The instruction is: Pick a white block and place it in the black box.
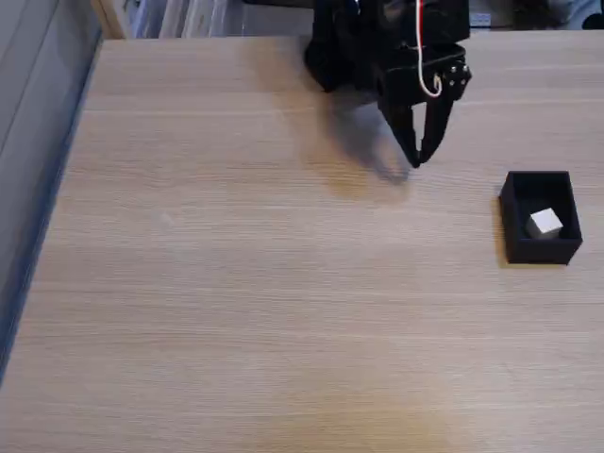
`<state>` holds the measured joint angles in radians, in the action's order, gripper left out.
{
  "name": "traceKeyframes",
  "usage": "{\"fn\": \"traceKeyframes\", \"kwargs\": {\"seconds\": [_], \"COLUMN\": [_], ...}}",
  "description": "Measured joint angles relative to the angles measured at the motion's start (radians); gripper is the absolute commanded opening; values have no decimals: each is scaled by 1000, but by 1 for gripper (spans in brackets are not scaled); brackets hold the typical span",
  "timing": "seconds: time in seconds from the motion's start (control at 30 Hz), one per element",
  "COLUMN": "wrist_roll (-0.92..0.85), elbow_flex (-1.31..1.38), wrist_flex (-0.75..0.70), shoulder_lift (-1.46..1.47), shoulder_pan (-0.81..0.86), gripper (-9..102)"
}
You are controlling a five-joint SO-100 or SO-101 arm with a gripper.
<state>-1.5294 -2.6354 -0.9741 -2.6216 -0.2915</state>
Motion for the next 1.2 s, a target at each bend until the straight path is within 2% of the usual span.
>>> {"fn": "traceKeyframes", "kwargs": {"seconds": [0.23,0.5,0.67,0.8,0.9,1.2], "wrist_roll": [-115,-137,-155,-169,-106,-84], "elbow_flex": [-255,-394,-454,-457,-457,-459], "wrist_flex": [-92,-173,-195,-295,-354,-367], "shoulder_lift": [-278,-440,-534,-630,-690,-704], "shoulder_pan": [186,311,327,324,308,302], "gripper": [0,0,0,3,3,4]}}
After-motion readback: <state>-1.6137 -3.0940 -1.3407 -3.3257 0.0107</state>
